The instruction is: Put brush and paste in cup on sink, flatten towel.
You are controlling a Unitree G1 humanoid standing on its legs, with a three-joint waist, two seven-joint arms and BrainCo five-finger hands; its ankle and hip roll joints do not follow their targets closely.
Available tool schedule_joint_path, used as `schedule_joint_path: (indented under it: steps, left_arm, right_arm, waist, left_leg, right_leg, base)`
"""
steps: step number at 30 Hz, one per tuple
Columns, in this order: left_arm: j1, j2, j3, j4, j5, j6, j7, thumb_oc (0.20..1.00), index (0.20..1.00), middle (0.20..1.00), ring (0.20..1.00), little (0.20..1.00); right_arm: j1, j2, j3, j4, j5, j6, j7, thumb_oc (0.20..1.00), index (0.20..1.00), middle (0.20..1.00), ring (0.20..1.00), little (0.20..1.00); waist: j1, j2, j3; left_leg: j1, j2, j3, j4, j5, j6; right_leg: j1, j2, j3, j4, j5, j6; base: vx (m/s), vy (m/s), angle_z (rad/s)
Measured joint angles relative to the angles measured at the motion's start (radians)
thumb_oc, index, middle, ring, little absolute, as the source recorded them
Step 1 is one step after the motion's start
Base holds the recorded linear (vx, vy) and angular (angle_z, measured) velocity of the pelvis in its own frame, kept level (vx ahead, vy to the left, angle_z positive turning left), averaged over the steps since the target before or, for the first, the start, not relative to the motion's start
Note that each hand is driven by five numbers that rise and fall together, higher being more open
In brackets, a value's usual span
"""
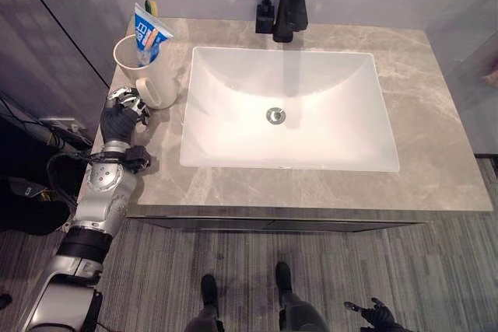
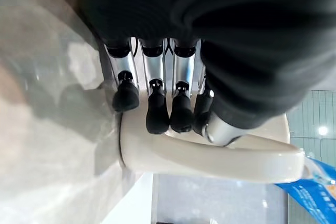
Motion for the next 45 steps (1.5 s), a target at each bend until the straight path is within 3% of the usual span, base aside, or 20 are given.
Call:
schedule_joint_path:
  steps: [4, 8, 14, 16, 22, 28, 35, 45]
  left_arm:
    - [-0.014, -0.026, 0.004, 0.004, 0.014, -0.010, 0.050, 0.200, 0.200, 0.200, 0.200, 0.200]
    - [0.018, -0.076, 0.048, -0.020, 0.129, -0.004, 0.110, 0.200, 0.200, 0.200, 0.200, 0.200]
    - [0.214, -0.135, 0.133, -0.156, 0.313, 0.006, 0.165, 0.200, 0.200, 0.200, 0.200, 0.200]
    - [0.292, -0.161, 0.217, -0.221, 0.354, 0.011, 0.180, 0.200, 0.200, 0.200, 0.200, 0.200]
    - [0.441, -0.173, 0.304, -0.331, 0.391, 0.010, 0.182, 0.200, 0.200, 0.200, 0.200, 0.200]
    - [0.511, -0.165, 0.296, -0.405, 0.346, -0.007, 0.067, 0.200, 0.200, 0.200, 0.200, 0.200]
    - [0.500, -0.159, 0.203, -0.430, 0.302, -0.006, -0.050, 0.200, 0.200, 0.200, 0.200, 0.200]
    - [0.416, -0.154, 0.077, -0.434, 0.301, 0.008, -0.112, 0.200, 0.200, 0.200, 0.200, 0.200]
  right_arm:
    - [-0.002, 0.007, 0.001, -0.002, 0.000, -0.001, -0.001, 1.000, 1.000, 1.000, 1.000, 1.000]
    - [-0.009, 0.013, 0.000, 0.003, 0.000, -0.002, -0.002, 1.000, 1.000, 1.000, 1.000, 1.000]
    - [0.000, 0.015, -0.003, 0.012, 0.000, -0.002, -0.002, 1.000, 1.000, 1.000, 1.000, 1.000]
    - [-0.003, 0.018, -0.003, 0.001, 0.000, -0.005, -0.001, 1.000, 1.000, 1.000, 1.000, 1.000]
    - [0.020, 0.018, -0.005, 0.003, -0.001, -0.003, 0.002, 1.000, 1.000, 1.000, 1.000, 1.000]
    - [0.029, 0.018, -0.014, 0.004, -0.001, -0.004, 0.013, 1.000, 1.000, 1.000, 1.000, 1.000]
    - [0.068, 0.017, -0.024, 0.033, -0.002, -0.001, 0.047, 1.000, 1.000, 1.000, 1.000, 1.000]
    - [0.083, 0.013, -0.027, 0.052, -0.003, -0.001, 0.048, 1.000, 1.000, 1.000, 1.000, 1.000]
  waist:
    - [0.000, -0.006, -0.005]
    - [0.002, -0.028, -0.019]
    - [0.019, -0.040, -0.027]
    - [0.023, -0.051, -0.035]
    - [0.055, -0.059, -0.041]
    - [0.061, -0.049, -0.048]
    - [0.053, -0.011, -0.061]
    - [0.029, 0.018, -0.053]
  left_leg:
    - [-0.004, 0.002, 0.000, 0.000, 0.002, 0.001]
    - [0.002, 0.005, -0.005, 0.000, 0.003, -0.001]
    - [0.035, 0.006, -0.030, 0.000, 0.004, -0.003]
    - [0.041, 0.006, -0.030, -0.001, 0.004, -0.005]
    - [0.059, 0.006, -0.036, -0.001, 0.005, -0.006]
    - [0.071, 0.006, -0.033, -0.001, 0.006, -0.005]
    - [0.076, 0.006, -0.026, -0.001, 0.006, -0.005]
    - [0.074, 0.006, -0.016, -0.001, 0.005, -0.005]
  right_leg:
    - [-0.004, 0.002, 0.000, 0.000, 0.002, -0.001]
    - [0.007, 0.004, -0.005, 0.000, 0.002, -0.001]
    - [0.054, 0.005, -0.032, 0.000, -0.006, -0.004]
    - [0.057, 0.005, -0.030, 0.000, -0.005, -0.005]
    - [0.080, 0.005, -0.035, 0.000, -0.004, -0.006]
    - [0.090, 0.004, -0.034, 0.000, -0.005, -0.006]
    - [0.091, 0.004, -0.029, 0.000, -0.004, -0.006]
    - [0.080, 0.005, -0.009, -0.008, -0.003, -0.005]
  base:
    - [0.03, -0.021, 0.00]
    - [0.06, -0.023, 0.02]
    - [0.03, -0.004, 0.12]
    - [0.00, 0.000, 0.00]
    - [0.00, 0.005, 0.02]
    - [-0.01, 0.004, -0.01]
    - [-0.02, 0.002, -0.03]
    - [-0.02, 0.001, -0.04]
